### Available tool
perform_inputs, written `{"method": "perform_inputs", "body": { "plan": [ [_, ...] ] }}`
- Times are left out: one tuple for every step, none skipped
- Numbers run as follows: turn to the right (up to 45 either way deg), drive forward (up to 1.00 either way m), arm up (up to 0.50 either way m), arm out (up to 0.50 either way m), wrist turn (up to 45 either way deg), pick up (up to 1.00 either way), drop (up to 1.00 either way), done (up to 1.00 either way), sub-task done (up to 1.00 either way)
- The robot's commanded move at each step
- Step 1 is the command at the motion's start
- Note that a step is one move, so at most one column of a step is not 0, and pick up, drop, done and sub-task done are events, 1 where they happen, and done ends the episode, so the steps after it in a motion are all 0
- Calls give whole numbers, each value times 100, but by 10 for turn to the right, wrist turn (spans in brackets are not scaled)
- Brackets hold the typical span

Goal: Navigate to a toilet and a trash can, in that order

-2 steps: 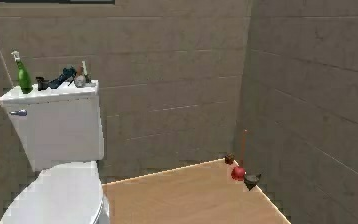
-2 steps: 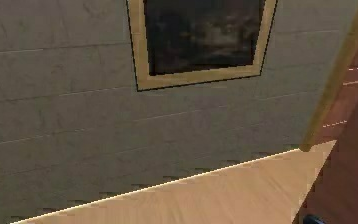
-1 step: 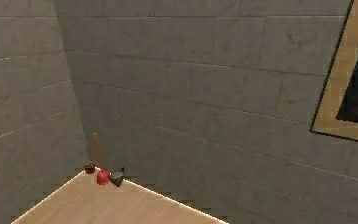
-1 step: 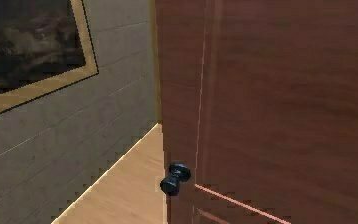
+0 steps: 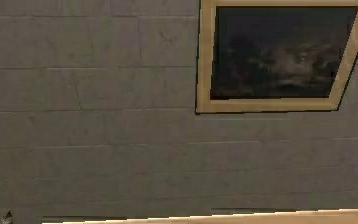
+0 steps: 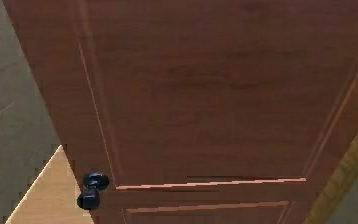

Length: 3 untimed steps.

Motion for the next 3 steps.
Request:
{"method": "perform_inputs", "body": {
  "plan": [
    [0,35,0,0,0,0,0,0,0],
    [150,0,0,0,0,0,0,0,0],
    [0,40,0,0,0,0,0,0,0]
  ]
}}
